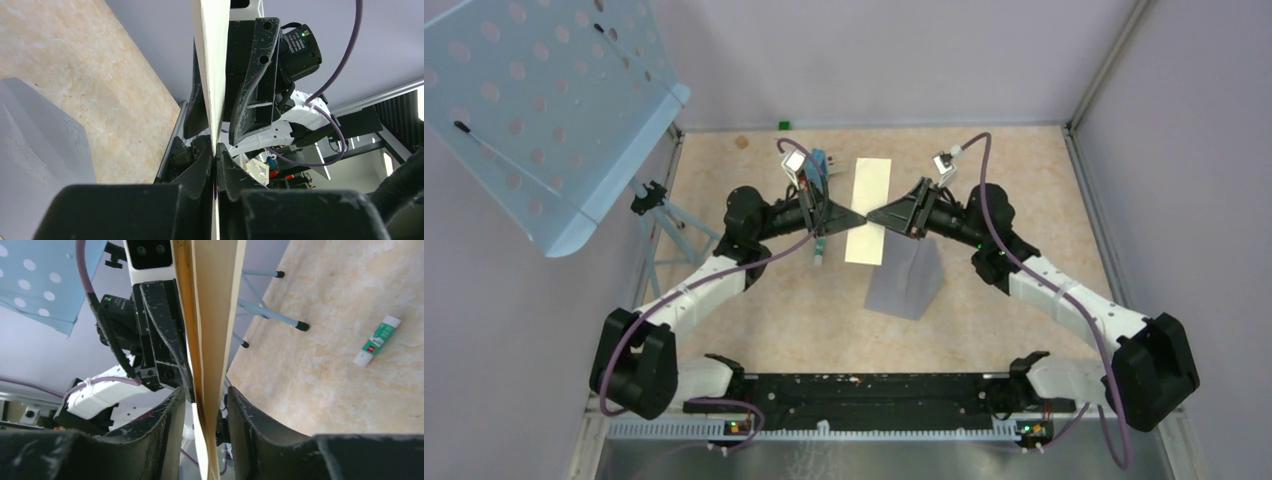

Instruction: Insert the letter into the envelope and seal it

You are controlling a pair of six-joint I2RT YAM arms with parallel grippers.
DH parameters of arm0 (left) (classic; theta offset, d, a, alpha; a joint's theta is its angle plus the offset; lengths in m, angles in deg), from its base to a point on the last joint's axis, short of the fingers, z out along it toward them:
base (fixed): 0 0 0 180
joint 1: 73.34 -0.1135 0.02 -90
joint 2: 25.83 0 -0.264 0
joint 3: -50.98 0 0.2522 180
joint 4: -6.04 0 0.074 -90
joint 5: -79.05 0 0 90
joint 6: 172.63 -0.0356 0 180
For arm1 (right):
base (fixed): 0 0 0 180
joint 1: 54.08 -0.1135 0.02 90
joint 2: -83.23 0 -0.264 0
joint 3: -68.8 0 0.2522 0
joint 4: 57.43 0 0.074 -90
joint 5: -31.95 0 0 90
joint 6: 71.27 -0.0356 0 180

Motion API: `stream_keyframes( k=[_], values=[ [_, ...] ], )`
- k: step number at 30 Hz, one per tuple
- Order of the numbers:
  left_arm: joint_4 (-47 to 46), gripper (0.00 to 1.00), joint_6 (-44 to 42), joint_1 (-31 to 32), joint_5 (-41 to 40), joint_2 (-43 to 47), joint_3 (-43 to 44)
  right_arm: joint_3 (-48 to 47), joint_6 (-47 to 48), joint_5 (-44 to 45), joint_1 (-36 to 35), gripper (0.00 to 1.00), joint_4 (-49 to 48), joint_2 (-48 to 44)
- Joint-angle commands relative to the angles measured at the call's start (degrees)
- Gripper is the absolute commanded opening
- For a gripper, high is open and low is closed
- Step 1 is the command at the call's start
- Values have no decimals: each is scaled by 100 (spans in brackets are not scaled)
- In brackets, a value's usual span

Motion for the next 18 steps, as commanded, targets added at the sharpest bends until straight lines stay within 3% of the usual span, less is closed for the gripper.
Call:
stream_keyframes(
  k=[1, 3, 5, 8, 11, 14, 18],
  values=[
    [-71, 8, -211, 86, -78, 7, 37, 91, -152, 100, -25, 35, -558, -249],
    [94, 9, -336, 128, -119, 31, 63, 77, -145, 95, -28, 30, -535, -227],
    [133, 12, -373, 155, -129, 33, 55, 54, -95, 89, -28, 18, -477, -208],
    [520, 27, -616, 161, -255, 119, 58, -101, 242, 372, -23, 0, 276, -306],
    [1656, 46, -1393, 158, -636, 326, 157, -317, 788, 908, 21, 0, 1485, -451],
    [2708, 68, -2126, 160, -1237, 487, 259, -145, 1056, 1335, 180, 0, 2091, -698],
    [3510, 78, -2791, 179, -1762, 373, 226, 470, 1400, 2112, 298, 0, 2565, -1130]
  ],
)
